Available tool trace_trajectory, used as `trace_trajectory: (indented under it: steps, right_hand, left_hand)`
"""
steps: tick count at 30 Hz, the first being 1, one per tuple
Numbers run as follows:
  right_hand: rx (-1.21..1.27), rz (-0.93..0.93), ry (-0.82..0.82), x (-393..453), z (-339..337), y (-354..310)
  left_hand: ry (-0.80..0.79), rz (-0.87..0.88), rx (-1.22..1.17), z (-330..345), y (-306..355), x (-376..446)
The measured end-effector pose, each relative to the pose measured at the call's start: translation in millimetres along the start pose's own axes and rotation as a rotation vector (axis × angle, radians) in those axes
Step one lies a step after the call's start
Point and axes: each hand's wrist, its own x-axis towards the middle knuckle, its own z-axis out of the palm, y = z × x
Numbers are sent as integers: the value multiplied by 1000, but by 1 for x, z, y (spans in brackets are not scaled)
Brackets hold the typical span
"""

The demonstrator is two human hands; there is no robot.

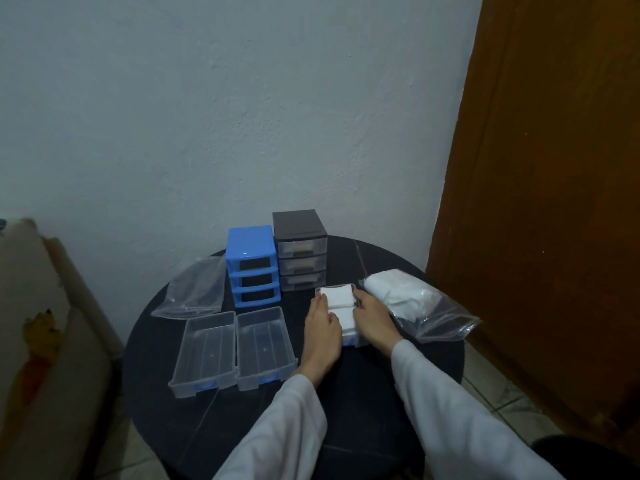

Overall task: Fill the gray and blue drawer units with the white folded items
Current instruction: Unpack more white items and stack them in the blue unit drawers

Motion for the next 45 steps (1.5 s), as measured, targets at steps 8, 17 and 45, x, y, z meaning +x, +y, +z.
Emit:
trace_trajectory:
  steps: [8, 17, 45]
  right_hand:
    - [-13, 11, -8, 13, 5, 5]
    - [-71, -35, 36, 12, -10, 6]
    - [320, 146, -58, 9, -126, 87]
  left_hand:
    - [5, -21, -26, 6, -5, 7]
    - [49, 61, 47, 6, 7, 2]
    - [-203, -127, -184, 93, 78, -3]
